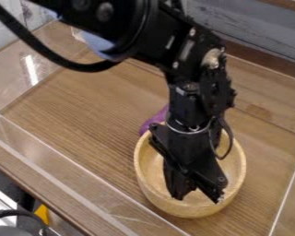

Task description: Put the purple eggplant in the brown bowl

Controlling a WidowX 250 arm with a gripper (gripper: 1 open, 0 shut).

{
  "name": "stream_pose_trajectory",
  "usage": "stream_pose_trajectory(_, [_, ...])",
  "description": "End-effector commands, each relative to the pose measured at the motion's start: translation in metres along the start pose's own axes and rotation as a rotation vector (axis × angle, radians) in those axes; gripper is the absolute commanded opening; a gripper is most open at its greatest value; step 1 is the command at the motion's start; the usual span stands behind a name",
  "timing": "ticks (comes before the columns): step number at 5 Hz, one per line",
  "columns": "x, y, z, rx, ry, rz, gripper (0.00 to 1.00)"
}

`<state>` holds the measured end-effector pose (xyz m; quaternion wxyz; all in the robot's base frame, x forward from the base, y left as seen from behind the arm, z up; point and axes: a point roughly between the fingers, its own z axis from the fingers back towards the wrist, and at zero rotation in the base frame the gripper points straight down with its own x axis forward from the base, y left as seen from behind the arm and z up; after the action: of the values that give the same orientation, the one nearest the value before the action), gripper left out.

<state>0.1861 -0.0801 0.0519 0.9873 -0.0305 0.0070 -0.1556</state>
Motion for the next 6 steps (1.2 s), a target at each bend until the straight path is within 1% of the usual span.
stream_pose_trajectory(1, [0.0044,-0.0014,0.002,-0.002,-0.016,-0.004,0.0])
stream_pose_trajectory(6, [0.0102,0.0023,-0.0014,-0.016,0.004,0.037,0.0])
